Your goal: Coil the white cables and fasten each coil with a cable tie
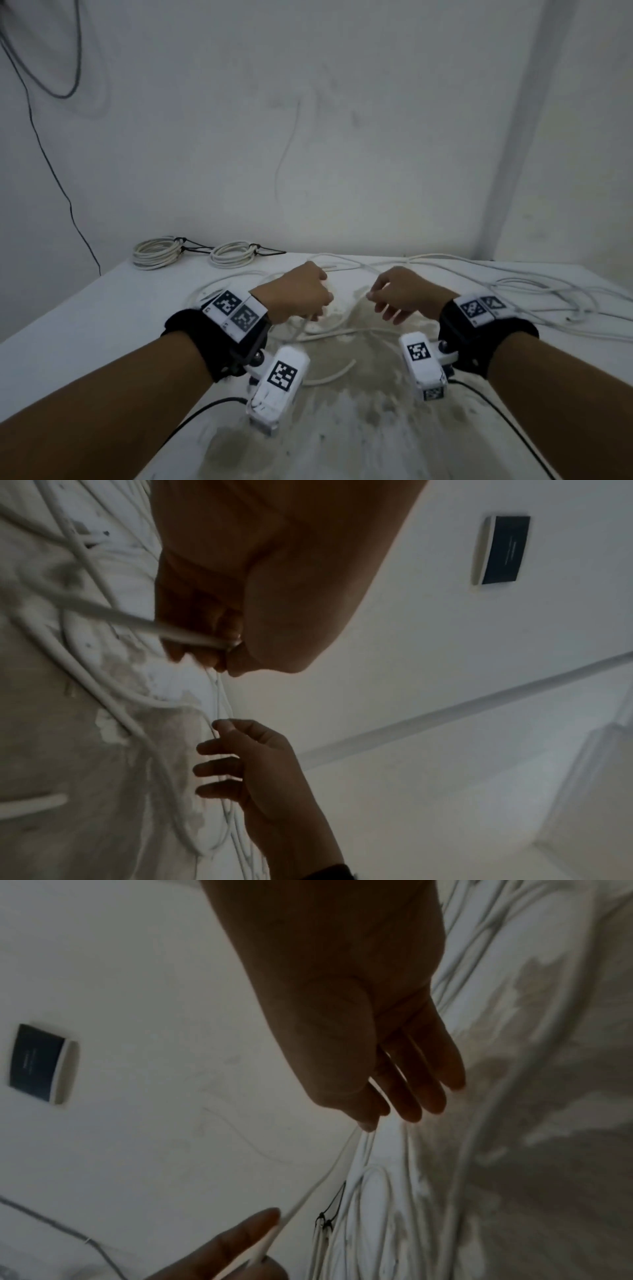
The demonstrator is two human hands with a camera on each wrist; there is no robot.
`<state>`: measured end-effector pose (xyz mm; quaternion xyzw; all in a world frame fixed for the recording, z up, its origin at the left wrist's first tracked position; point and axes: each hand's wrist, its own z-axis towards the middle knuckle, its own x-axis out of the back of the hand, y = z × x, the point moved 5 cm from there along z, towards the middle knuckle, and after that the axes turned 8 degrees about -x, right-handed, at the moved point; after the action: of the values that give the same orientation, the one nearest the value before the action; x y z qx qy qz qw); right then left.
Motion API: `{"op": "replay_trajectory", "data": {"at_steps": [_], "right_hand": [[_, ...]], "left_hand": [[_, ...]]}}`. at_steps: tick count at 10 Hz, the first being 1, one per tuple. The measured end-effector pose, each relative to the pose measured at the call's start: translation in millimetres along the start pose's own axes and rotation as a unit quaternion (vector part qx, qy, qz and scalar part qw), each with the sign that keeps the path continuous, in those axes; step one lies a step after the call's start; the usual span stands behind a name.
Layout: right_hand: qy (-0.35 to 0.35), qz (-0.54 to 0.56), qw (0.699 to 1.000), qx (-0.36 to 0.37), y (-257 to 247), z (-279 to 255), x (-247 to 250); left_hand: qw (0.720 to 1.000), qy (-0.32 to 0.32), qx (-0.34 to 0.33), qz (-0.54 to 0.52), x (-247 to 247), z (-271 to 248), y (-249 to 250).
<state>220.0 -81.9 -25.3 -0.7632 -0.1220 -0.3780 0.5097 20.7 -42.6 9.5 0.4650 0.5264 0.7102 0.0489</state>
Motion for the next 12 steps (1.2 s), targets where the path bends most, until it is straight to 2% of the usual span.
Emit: {"op": "replay_trajectory", "data": {"at_steps": [1, 2, 3, 4, 5, 6, 7, 8, 9, 10, 11, 12], "right_hand": [[0.025, 0.074, 0.997, -0.007, 13.7, -3.5, -1.9], [-0.005, 0.167, 0.986, -0.019, 6.9, -3.5, -12.2], [-0.078, 0.305, 0.948, -0.047, -11.7, -3.9, -29.6], [-0.151, 0.455, 0.875, -0.063, -29.4, 5.3, -42.1], [-0.175, 0.614, 0.769, -0.022, -56.1, 17.4, -40.8], [-0.091, 0.702, 0.706, -0.035, -72.1, 16.0, -15.7], [0.001, 0.658, 0.75, -0.071, -57.3, 15.7, 20.2], [0.094, 0.408, 0.905, -0.072, -14.1, 24.9, 61.6], [0.129, 0.294, 0.939, -0.126, 12.2, 10.0, 79.6], [0.109, 0.203, 0.967, -0.105, 16.7, -2.7, 83.6], [0.096, 0.155, 0.976, -0.121, 9.9, -16.8, 79.6], [0.068, 0.103, 0.982, -0.145, 7.6, -20.2, 72.2]], "left_hand": [[1.0, 0.003, -0.002, 0.024, 0.8, -7.1, -1.8], [0.998, -0.018, -0.017, 0.058, 5.6, -15.4, -2.8], [0.997, -0.025, -0.033, 0.069, 16.7, -22.7, -2.4], [0.98, -0.098, -0.06, 0.16, 24.7, -31.8, -0.2], [0.974, -0.133, -0.05, 0.179, 32.6, -35.1, -4.6], [0.98, -0.1, -0.045, 0.165, 44.2, -33.1, -14.3], [0.978, -0.056, -0.036, 0.197, 59.8, -30.0, -32.6], [0.945, 0.008, -0.031, 0.327, 86.8, -26.9, -57.5], [0.913, 0.079, -0.005, 0.401, 112.2, -28.1, -78.8], [0.905, 0.11, 0.005, 0.412, 115.4, -29.3, -77.3], [0.913, 0.19, -0.075, 0.354, 113.9, -30.0, -27.8], [0.939, 0.25, -0.165, 0.17, 121.3, -39.4, 45.0]]}}
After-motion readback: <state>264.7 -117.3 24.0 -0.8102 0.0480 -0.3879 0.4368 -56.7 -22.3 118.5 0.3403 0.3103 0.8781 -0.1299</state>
